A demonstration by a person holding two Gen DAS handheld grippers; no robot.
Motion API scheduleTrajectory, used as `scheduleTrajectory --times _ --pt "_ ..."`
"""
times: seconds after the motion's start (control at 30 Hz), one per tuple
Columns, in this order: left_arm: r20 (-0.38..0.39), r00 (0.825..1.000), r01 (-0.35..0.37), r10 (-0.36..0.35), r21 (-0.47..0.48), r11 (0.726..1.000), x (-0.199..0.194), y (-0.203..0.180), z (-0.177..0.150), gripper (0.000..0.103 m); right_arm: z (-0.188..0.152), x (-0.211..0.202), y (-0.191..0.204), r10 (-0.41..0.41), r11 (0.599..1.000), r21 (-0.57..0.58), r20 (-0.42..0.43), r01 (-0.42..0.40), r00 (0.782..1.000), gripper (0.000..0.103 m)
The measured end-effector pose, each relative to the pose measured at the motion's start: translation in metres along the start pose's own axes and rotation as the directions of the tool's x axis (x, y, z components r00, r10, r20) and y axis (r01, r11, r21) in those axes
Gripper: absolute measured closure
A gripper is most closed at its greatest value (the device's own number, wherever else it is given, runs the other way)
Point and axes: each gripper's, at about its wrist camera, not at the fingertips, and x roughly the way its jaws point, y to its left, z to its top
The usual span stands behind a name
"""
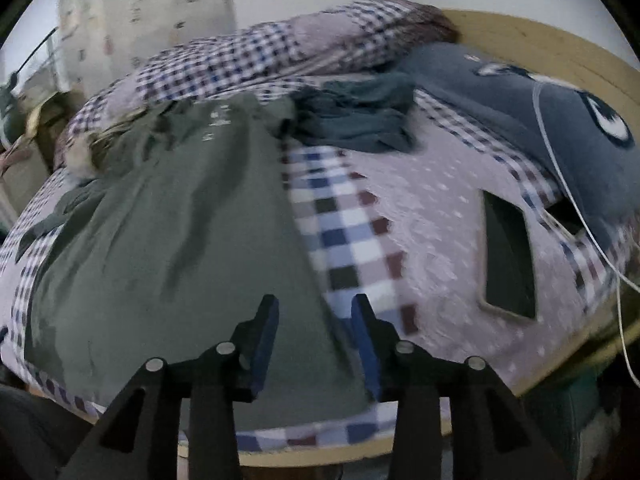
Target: Fold clothes
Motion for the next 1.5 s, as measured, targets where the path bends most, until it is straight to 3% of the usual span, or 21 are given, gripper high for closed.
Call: scheduleTrajectory --times 0.17,0.33,0.47,0.63,0.83,0.9,0.97,1.0,1.07,1.2,1.37,1.5 --pt "0.081 0.994 0.086 -0.080 -0.073 0.994 0.005 0.009 0.039 0.020 0.003 0.013 0.020 0.050 0.997 -0.052 0.009 -0.049 0.999 0.060" --pt "0.159 0.984 0.097 -0.083 -0.082 0.992 0.026 0.006 0.086 0.020 0.005 0.023 0.038 0.086 0.992 -0.095 0.014 -0.085 0.996 0.060" --pt "0.186 0.982 0.025 -0.007 -0.097 0.995 0.053 0.003 0.121 0.020 0.007 0.028 0.049 0.096 0.989 -0.114 0.015 -0.094 0.995 0.059" --pt "0.166 0.981 -0.087 0.103 -0.103 0.991 0.082 -0.001 0.147 0.020 0.009 0.040 0.060 0.096 0.987 -0.129 -0.003 -0.095 0.995 0.059" --pt "0.173 0.968 -0.176 0.180 -0.038 0.984 0.108 -0.014 0.174 0.021 0.012 0.049 0.065 0.092 0.987 -0.133 -0.024 -0.094 0.995 0.059" --pt "0.175 0.963 -0.200 0.204 -0.044 0.979 0.113 -0.013 0.183 0.040 0.012 0.050 0.067 0.093 0.986 -0.134 -0.026 -0.095 0.995 0.059" --pt "0.177 0.957 -0.223 0.228 -0.049 0.974 0.117 -0.012 0.193 0.085 0.012 0.052 0.068 0.088 0.987 -0.135 -0.031 -0.091 0.996 0.059" --pt "0.178 0.954 -0.234 0.240 -0.052 0.971 0.119 -0.011 0.198 0.091 0.012 0.053 0.068 0.085 0.987 -0.135 -0.034 -0.089 0.996 0.059" --pt "0.186 0.947 -0.256 0.261 -0.050 0.965 0.122 -0.011 0.209 0.097 0.013 0.053 0.068 0.082 0.987 -0.134 -0.035 -0.086 0.996 0.059" --pt "0.276 0.923 -0.284 0.268 0.020 0.959 0.106 -0.026 0.243 0.098 0.013 0.054 0.067 0.077 0.988 -0.128 -0.034 -0.081 0.996 0.059" --pt "0.375 0.894 -0.277 0.244 0.037 0.960 0.075 -0.049 0.302 0.099 0.013 0.055 0.067 0.071 0.988 -0.137 -0.037 -0.076 0.997 0.059" --pt "0.390 0.889 -0.287 0.239 0.069 0.955 0.065 -0.066 0.336 0.099 0.011 0.057 0.070 0.061 0.985 -0.159 -0.042 -0.067 0.997 0.059"
